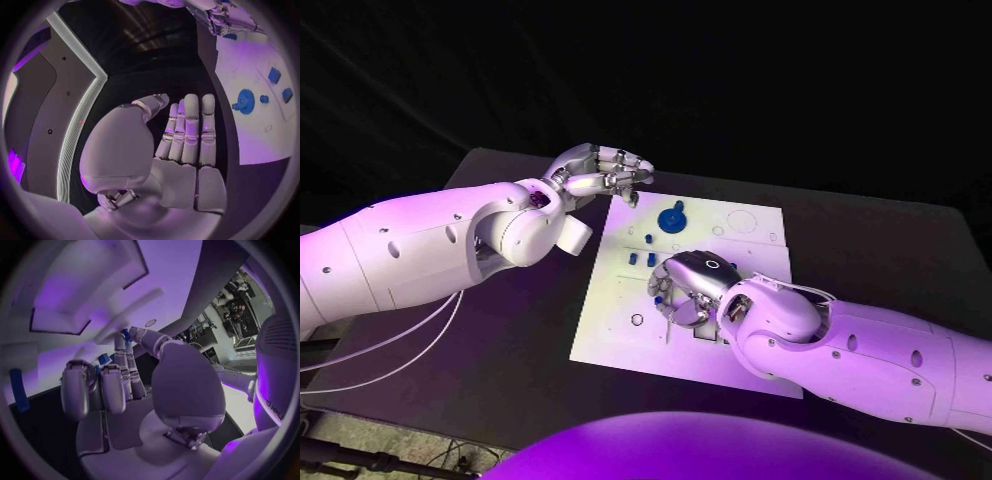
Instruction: Assemble the parts on the task board
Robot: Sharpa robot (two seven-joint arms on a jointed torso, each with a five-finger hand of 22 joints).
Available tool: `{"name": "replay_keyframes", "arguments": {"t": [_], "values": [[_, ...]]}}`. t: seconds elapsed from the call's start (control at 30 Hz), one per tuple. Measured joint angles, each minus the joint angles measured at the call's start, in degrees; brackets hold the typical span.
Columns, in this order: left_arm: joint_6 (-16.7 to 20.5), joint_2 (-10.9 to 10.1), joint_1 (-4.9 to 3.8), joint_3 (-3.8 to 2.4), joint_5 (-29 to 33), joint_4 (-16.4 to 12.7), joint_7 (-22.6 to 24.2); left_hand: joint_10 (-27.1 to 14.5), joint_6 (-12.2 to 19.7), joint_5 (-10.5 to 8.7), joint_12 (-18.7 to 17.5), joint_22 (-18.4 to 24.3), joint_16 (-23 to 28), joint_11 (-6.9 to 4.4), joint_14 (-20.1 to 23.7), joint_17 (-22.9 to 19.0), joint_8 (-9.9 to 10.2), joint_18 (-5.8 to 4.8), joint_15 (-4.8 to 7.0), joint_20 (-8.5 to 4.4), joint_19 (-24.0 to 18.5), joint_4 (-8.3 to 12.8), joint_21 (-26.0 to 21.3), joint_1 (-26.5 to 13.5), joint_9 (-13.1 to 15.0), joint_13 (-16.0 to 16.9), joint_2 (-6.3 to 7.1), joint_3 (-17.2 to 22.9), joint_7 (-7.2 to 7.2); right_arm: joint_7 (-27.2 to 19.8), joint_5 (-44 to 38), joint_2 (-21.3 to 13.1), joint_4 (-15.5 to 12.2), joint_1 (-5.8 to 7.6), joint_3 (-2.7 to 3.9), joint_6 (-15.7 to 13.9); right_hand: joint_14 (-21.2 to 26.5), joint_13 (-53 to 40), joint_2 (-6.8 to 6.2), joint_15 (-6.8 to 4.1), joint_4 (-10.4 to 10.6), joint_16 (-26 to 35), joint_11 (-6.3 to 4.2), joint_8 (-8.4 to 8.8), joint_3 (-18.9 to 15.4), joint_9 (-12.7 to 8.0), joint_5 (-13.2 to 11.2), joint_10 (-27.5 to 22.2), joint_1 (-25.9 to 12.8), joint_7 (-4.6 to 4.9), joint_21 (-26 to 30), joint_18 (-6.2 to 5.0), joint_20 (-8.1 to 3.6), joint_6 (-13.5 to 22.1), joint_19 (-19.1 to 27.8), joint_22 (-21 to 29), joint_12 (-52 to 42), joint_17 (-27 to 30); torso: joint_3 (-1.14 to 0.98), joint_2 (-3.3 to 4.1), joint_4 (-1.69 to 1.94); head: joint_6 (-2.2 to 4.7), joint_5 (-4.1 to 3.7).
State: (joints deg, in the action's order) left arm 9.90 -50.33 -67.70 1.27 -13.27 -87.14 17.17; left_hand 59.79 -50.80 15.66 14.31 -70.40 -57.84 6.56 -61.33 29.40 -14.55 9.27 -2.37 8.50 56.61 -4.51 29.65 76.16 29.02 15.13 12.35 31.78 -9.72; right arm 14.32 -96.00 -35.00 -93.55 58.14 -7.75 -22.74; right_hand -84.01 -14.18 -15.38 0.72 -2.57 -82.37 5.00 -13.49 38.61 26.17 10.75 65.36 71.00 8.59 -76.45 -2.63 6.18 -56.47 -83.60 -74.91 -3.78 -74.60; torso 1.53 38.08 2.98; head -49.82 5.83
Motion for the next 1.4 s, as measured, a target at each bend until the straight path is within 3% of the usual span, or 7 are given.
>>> {"name": "replay_keyframes", "arguments": {"t": [0.07, 0.13, 0.43, 0.67, 0.9, 1.07, 1.4], "values": [[0.0, 0.0, 0.00, 0.00, 0.0, 0.0, 0.0, 0.0, 0.0, 0.00, 0.0, 0.0, 0.0, 0.00, 0.0, 0.0, 0.0, 0.00, 0.00, 0.00, 0.0, 0.0, 0.0, 0.0, 0.0, 0.0, 0.00, 0.0, 0.00, -0.2, 0.1, -0.1, -0.1, -0.05, -0.03, -0.3, -0.1, 1.8, -0.21, 0.62, -0.2, 0.8, 1.31, 1.34, -1.4, -0.7, -0.2, -3.6, -0.2, 1.13, 3.6, 0.00, 1.10, 1.7, 1.1, 0.0, 0.2, 1.4, -0.01, 0.00, 0.00, 0.08, -0.04], [0.0, 0.0, 0.00, 0.00, 0.0, 0.1, -0.1, 0.0, 0.0, 0.00, 0.0, 0.0, 0.0, 0.00, 0.0, 0.0, 0.0, 0.00, 0.00, 0.00, 0.0, 0.0, 0.0, 0.0, 0.0, 0.0, 0.00, 0.0, 0.00, -0.4, 0.1, -0.4, -0.3, -0.08, -0.10, -0.6, 0.1, 2.2, -0.21, 0.82, -0.3, 1.3, 1.70, 2.10, -2.9, -1.2, -0.2, -5.2, -0.2, 1.23, 5.6, -0.91, 1.48, 2.7, 1.9, 0.0, 0.2, 2.3, 0.00, 0.01, 0.00, 0.17, -0.12], [-0.1, -0.1, 0.00, 0.00, 0.0, 0.3, -0.3, 0.0, 0.0, 0.00, 0.0, 0.0, 0.0, 0.00, 0.0, 0.0, 0.0, 0.00, 0.00, 0.00, 0.0, 0.0, 0.0, 0.0, 0.0, 0.0, 0.00, 0.0, 0.00, -0.4, 0.8, -4.9, -3.7, 0.64, -0.17, -1.4, 0.1, 2.1, -0.18, 0.82, -0.2, 1.3, 1.65, 2.21, -5.1, -1.7, -0.2, -5.8, -0.2, 1.23, 6.3, -0.90, 1.51, 2.8, 2.2, 0.0, -0.5, 2.4, -0.05, 0.00, -0.03, 0.61, -0.48], [-0.5, -0.3, 0.00, 0.01, 0.0, 0.3, -0.5, 0.0, 0.0, 0.00, 0.0, 0.0, 0.0, 0.00, 0.0, 0.0, 0.0, 0.00, 0.00, 0.00, 0.0, 0.0, 0.0, 0.0, 0.0, 0.0, 0.00, 0.0, 0.00, 0.0, 4.1, -11.6, -7.7, 4.88, 0.49, -1.3, 0.1, 2.1, 0.24, 0.82, 0.2, 0.5, 1.02, 2.21, -5.8, -1.7, 0.0, -5.2, 0.3, 0.74, 4.5, -0.91, 1.40, 1.9, 1.4, 0.0, -1.7, 0.8, -0.04, -0.06, -0.10, 1.09, -1.03], [-0.7, -0.4, 0.01, 0.02, 0.0, 0.5, -0.6, 0.0, 0.0, 0.00, 0.0, 0.0, 0.0, 0.00, 0.0, 0.0, 0.0, 0.00, 0.00, 0.00, 0.0, 0.0, 0.0, 0.0, 0.0, 0.0, 0.00, 0.0, 0.00, 0.7, 7.8, -16.3, -7.7, 8.48, 0.74, 0.8, 0.1, 2.4, 0.24, 0.82, 0.6, 0.5, 1.14, 2.56, -8.3, -2.3, 0.5, -5.7, 0.3, 0.58, 5.5, -0.91, 1.40, 2.1, 1.4, 0.0, -1.7, 1.6, -0.01, -0.08, -0.16, 1.53, -1.77], [-0.9, -0.4, 0.01, 0.02, 0.0, 0.5, -0.6, 0.0, 0.0, 0.00, 0.0, 0.0, 0.0, 0.00, 0.0, 0.0, 0.0, 0.00, 0.00, 0.00, 0.0, 0.0, 0.0, 0.0, 0.0, 0.0, 0.00, 0.0, 0.00, 1.0, 8.4, -17.1, -6.0, 9.06, 0.72, 3.3, 0.1, 3.1, 1.79, 0.81, 1.3, 1.0, 1.78, 3.60, -14.4, -3.4, -0.2, -7.8, 2.5, -0.40, 8.0, -0.90, 1.61, 3.5, 2.3, 0.0, -1.7, 2.8, -0.04, -0.08, -0.17, 1.82, -2.13], [-1.0, -0.4, 0.03, 0.03, 0.0, 0.5, -0.6, 0.0, 0.0, 0.00, 0.0, 0.0, 0.0, 0.00, 0.0, 0.0, 0.0, 0.00, 0.00, 0.00, 0.0, 0.0, 0.0, 0.0, 0.0, 0.0, 0.00, 0.0, 0.00, 1.0, 8.2, -16.1, -4.0, 8.28, 0.63, 6.8, 0.1, 3.3, 2.32, 0.81, 1.5, 1.0, 1.66, 3.60, -14.9, -3.6, -0.2, -8.1, 3.4, -0.38, 8.0, -0.90, 1.61, 3.4, 2.3, 0.0, -2.3, 2.3, -0.07, 0.01, -0.10, 1.94, -2.29]]}}
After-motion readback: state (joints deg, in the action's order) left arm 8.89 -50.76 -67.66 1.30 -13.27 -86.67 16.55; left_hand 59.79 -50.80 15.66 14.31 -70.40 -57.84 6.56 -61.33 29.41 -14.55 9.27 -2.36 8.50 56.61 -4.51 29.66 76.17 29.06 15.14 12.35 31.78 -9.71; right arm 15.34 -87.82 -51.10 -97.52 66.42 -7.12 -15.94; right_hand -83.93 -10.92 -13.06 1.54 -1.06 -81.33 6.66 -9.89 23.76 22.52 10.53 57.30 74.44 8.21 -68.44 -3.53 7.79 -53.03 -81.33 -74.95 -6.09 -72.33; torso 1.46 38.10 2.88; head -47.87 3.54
